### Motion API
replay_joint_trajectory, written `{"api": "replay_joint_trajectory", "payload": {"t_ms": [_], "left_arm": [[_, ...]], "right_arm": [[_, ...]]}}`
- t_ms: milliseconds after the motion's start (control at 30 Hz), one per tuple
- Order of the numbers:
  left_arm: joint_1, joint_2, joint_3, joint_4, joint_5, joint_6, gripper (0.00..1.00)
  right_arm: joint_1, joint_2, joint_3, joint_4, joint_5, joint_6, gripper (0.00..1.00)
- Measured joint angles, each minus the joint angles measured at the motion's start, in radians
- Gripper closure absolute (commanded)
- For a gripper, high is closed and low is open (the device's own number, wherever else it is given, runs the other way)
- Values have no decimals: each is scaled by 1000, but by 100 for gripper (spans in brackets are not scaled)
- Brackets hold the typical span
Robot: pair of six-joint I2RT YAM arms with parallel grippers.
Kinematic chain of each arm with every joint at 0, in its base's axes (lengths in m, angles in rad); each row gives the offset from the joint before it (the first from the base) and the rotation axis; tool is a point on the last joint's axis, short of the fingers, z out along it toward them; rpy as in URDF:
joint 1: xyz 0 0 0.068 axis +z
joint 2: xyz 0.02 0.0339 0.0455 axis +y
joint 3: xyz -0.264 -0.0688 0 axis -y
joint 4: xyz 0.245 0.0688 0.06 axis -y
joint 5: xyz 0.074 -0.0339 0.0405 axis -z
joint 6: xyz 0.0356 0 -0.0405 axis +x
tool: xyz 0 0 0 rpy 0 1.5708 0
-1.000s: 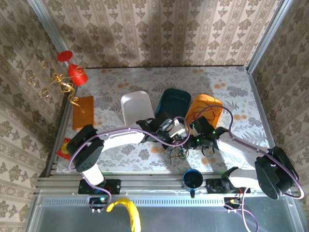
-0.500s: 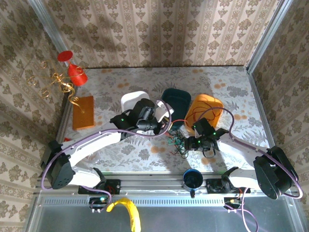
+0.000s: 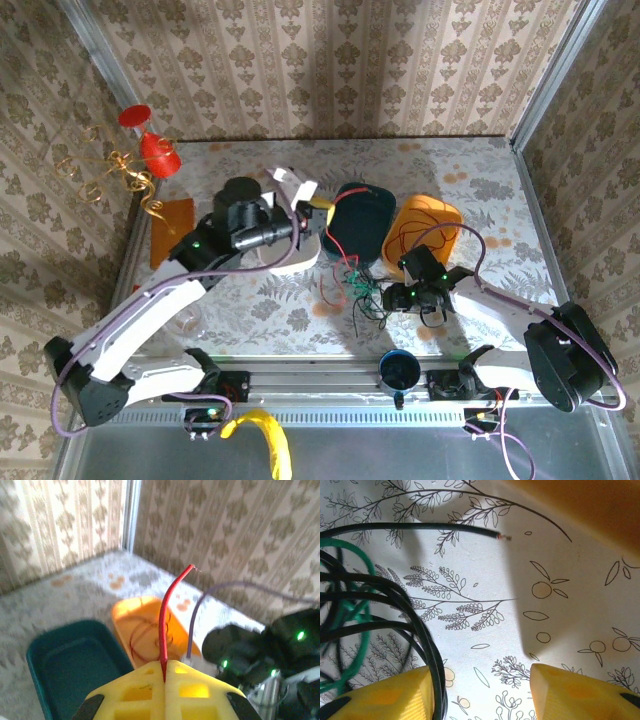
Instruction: Untangle the cables
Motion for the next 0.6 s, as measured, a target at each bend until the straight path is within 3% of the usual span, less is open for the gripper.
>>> {"api": "replay_joint_trajectory", "payload": {"t_ms": [367,600], "left_arm": [[56,-41,38,57,23,-60,100],[133,-48,157,89,50,-78,100]], "right_arm": [[-2,2,0,6,0,0,47],[-8,6,-8,6,0,0,47]]}}
